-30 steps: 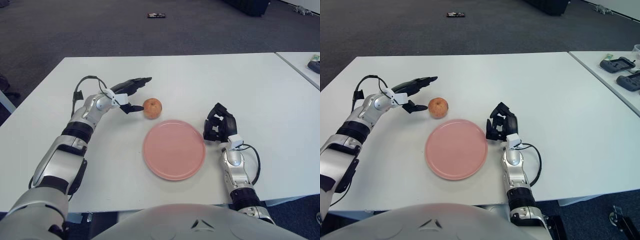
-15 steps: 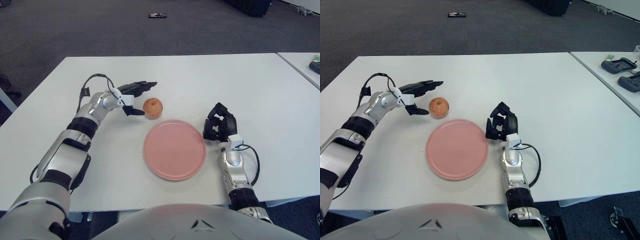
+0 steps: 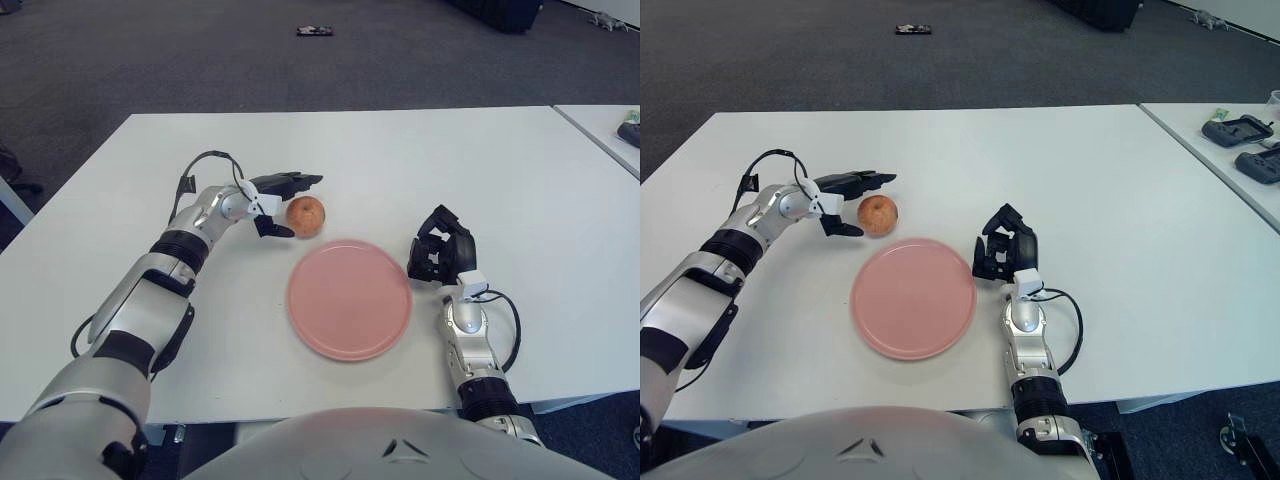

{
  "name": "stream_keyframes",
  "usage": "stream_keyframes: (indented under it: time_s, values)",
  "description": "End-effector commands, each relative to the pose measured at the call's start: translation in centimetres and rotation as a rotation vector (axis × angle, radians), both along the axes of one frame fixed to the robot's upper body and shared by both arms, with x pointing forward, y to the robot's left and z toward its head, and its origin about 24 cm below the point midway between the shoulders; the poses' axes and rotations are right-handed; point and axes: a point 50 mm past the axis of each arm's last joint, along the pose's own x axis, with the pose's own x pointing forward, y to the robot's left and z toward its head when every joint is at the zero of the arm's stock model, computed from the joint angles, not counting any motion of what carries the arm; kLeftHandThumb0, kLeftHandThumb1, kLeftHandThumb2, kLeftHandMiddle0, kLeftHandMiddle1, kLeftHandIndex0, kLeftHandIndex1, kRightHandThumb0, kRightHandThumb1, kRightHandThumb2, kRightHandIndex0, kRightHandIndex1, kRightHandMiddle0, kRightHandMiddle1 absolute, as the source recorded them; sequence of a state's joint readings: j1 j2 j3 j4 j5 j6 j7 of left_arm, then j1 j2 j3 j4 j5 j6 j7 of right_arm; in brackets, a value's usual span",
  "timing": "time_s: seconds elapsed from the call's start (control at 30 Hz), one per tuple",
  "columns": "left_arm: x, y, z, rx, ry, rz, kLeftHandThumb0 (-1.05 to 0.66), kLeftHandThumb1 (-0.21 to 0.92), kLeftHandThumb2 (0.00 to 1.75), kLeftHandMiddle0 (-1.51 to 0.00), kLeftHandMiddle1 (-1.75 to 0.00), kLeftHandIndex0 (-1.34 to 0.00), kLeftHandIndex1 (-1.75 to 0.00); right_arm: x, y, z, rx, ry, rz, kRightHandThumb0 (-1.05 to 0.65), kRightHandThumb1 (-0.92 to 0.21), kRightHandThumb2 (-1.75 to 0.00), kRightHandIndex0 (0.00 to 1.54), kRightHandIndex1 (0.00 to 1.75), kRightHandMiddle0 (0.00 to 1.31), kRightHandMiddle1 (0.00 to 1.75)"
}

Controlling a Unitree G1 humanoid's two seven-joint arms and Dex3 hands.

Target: Put the apple into the plate.

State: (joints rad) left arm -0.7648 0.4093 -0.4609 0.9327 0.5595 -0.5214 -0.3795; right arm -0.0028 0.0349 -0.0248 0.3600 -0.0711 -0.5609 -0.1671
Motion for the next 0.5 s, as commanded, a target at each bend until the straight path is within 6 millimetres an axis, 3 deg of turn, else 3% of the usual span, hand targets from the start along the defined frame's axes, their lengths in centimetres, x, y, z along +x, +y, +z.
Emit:
stream_keyframes:
  time_s: [0.0, 0.47]
  values:
    - [0.3, -0.4, 0.5, 0.049, -0.007, -0.036, -0.83, 0.27, 1.04, 0.00, 0.00, 0.00, 0.00, -0.1, -0.2, 0.4, 0.007, -0.026, -0.007, -0.55, -0.16, -1.52, 1.36, 1.75, 0.75, 1.75]
    - [0.2, -1.5, -0.5, 0.059, 0.005, -0.057, -0.79, 0.24, 1.07, 0.00, 0.00, 0.00, 0.00, -0.3, -0.2, 0.7, 0.008, -0.039, -0.011, -0.55, -0.16, -1.52, 1.37, 1.75, 0.75, 1.75]
